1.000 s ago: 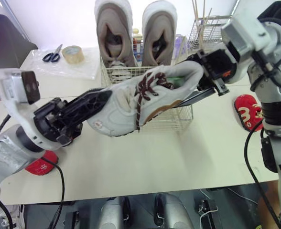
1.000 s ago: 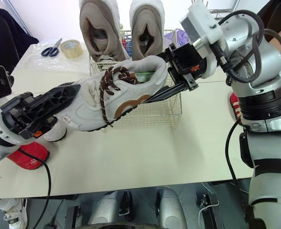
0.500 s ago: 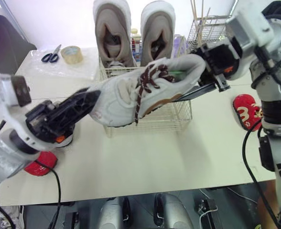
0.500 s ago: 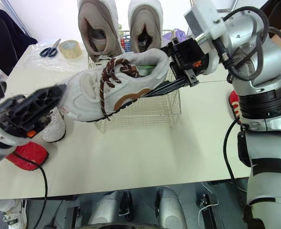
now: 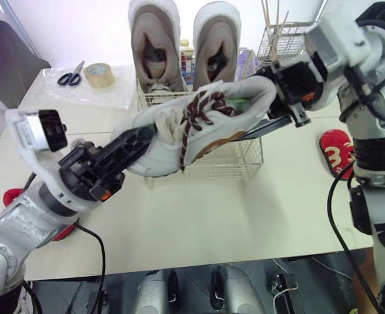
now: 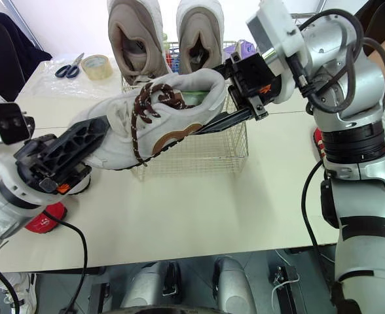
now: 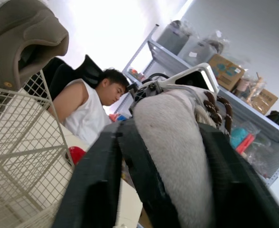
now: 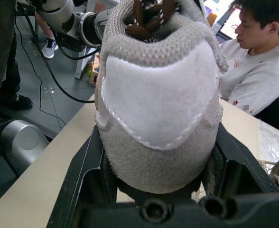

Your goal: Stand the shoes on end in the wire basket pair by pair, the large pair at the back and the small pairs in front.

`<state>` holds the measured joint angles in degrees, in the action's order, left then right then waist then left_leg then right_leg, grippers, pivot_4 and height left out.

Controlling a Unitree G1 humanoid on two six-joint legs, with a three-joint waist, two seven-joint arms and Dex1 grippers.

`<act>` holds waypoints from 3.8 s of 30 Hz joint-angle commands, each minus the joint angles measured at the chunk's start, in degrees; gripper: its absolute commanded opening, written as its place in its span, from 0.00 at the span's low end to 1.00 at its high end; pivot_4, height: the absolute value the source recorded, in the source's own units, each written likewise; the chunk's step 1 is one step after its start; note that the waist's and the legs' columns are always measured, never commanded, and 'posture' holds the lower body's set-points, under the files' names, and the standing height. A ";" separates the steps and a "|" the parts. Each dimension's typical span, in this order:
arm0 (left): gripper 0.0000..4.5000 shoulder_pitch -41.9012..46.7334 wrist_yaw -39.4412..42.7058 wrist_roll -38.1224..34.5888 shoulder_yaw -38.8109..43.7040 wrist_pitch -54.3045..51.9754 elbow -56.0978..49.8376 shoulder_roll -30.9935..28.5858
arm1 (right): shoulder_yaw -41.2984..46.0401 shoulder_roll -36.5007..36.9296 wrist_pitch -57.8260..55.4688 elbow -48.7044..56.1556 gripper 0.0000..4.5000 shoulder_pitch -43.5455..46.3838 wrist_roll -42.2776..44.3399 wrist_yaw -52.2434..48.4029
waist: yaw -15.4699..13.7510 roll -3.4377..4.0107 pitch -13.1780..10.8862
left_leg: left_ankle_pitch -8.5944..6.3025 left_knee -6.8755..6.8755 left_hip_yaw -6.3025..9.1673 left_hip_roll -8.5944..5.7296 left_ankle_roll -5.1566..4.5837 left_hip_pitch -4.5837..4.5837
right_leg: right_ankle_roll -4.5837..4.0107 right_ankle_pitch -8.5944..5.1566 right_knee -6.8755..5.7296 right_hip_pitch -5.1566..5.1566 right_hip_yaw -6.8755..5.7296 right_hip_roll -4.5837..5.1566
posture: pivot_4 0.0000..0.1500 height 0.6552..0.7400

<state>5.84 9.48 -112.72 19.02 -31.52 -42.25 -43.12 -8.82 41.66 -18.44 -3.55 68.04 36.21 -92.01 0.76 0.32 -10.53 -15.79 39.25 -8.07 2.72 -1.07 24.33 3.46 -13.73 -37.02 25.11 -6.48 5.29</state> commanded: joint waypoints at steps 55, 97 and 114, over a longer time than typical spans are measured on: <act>0.27 8.02 -4.38 11.86 -8.12 8.77 1.89 21.47 | 17.97 -28.60 -25.74 24.66 0.27 -23.56 55.74 77.61 | -0.13 -0.27 0.15 | -0.18 -0.04 0.21 0.06 -0.33 -0.36 | 0.00 0.02 0.23 -0.55 0.07 -0.24 | 1.00 1.00; 0.80 -11.68 -15.92 58.07 -21.08 1.64 -13.34 15.61 | 6.66 -3.10 4.38 -49.10 0.34 9.98 -15.62 -0.49 | -0.05 -0.08 -0.02 | -0.06 -0.21 0.04 0.12 -0.08 0.12 | -0.06 0.07 0.80 -0.18 0.04 -0.25 | 1.00 1.00; 0.80 -13.57 -10.80 52.68 -16.66 -1.18 -12.46 13.19 | 13.39 3.87 -3.00 -35.50 0.99 2.69 -14.62 5.97 | -0.09 -0.07 -0.02 | -0.07 -0.14 0.07 0.13 -0.10 0.12 | -0.05 0.07 0.77 -0.22 0.02 -0.20 | 1.00 1.00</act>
<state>-8.20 -1.39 -57.89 0.31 -32.50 -53.44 -29.31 1.38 43.85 -18.99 -44.49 69.61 19.02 -86.78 0.67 0.24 -10.55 -15.86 39.12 -8.00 2.85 -1.17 24.43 3.41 -13.67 -36.27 24.89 -6.45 5.09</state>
